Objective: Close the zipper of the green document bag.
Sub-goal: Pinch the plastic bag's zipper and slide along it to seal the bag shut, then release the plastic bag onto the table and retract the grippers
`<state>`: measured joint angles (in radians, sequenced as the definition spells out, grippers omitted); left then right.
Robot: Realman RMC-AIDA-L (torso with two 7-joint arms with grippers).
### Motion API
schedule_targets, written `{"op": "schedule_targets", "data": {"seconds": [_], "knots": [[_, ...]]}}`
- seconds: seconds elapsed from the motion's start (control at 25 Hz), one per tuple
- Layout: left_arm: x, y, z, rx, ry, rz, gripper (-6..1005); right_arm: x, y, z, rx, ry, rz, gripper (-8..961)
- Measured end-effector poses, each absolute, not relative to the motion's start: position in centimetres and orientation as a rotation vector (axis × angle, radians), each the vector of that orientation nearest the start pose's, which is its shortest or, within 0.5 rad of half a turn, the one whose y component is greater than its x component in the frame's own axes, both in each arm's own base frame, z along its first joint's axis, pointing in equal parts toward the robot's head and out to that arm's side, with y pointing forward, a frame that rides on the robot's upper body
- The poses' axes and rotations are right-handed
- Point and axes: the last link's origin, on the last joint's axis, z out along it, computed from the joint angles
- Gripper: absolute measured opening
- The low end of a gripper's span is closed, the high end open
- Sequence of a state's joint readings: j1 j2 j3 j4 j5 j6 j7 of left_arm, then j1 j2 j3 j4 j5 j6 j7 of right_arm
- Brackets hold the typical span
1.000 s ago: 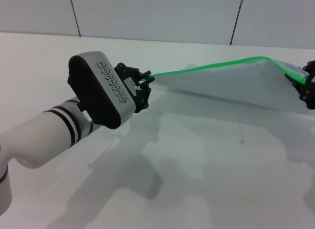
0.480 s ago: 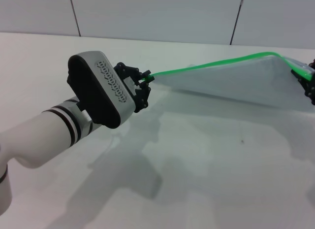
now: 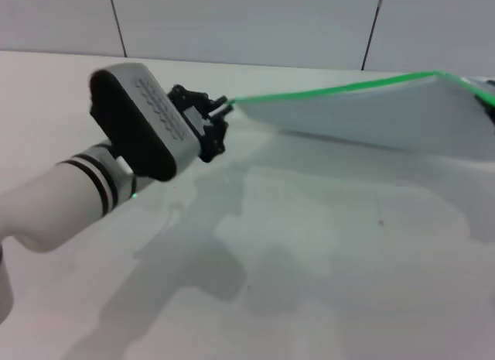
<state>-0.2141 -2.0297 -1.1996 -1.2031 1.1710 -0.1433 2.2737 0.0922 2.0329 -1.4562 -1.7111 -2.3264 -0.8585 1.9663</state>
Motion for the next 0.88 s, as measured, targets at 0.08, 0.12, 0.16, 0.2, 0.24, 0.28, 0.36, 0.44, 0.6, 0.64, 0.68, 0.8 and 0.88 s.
{"op": "schedule_targets", "data": {"seconds": [0.08,0.12,0.16,0.2,0.24,0.28,0.36,0.44,0.6,0.64,0.68,0.8,0.88], "knots": [[-20.5,35.7,-4.4,-2.141,-0.018,-0.17,78,20.9,33.9,7.7,-2.197,0.167,-0.053,184],[-20.4,35.9,-4.3,-2.136,-0.037,-0.186,80,20.8,33.9,7.9,-2.189,0.176,-0.044,187],[-20.4,36.0,-4.1,-2.132,-0.049,-0.2,82,20.8,33.9,8.0,-2.181,0.185,-0.035,190],[-20.3,36.0,-4.0,-2.132,-0.051,-0.208,84,20.7,33.9,8.2,-2.168,0.193,-0.024,193],[-20.3,36.1,-3.9,-2.133,-0.05,-0.212,86,20.6,33.8,8.5,-2.152,0.197,-0.015,196],[-20.3,36.1,-3.8,-2.132,-0.049,-0.216,161,20.6,33.7,8.9,-2.129,0.199,-0.005,198],[-20.3,36.1,-3.7,-2.133,-0.048,-0.22,312,20.4,33.2,9.7,-2.078,0.188,0.013,204],[-20.3,36.2,-3.7,-2.131,-0.052,-0.226,357,20.2,32.6,10.3,-2.034,0.173,0.029,250],[-20.2,36.3,-3.1,-2.112,-0.121,-0.285,446,19.7,32.3,10.4,-1.984,0.17,0.093,424],[-20.2,36.3,-3.0,-2.107,-0.142,-0.307,469,19.9,32.5,10.1,-1.973,0.18,0.112,473],[-20.2,36.4,-2.7,-2.103,-0.166,-0.336,491,20.2,32.7,9.6,-1.96,0.192,0.125,522],[-20.6,36.2,-1.7,-2.101,-0.233,-0.475,558,21.0,33.3,7.4,-1.905,0.204,0.159,669],[-20.9,36.2,-1.5,-2.094,-0.254,-0.512,605,21.6,33.8,5.4,-1.85,0.198,0.178,777]]}}
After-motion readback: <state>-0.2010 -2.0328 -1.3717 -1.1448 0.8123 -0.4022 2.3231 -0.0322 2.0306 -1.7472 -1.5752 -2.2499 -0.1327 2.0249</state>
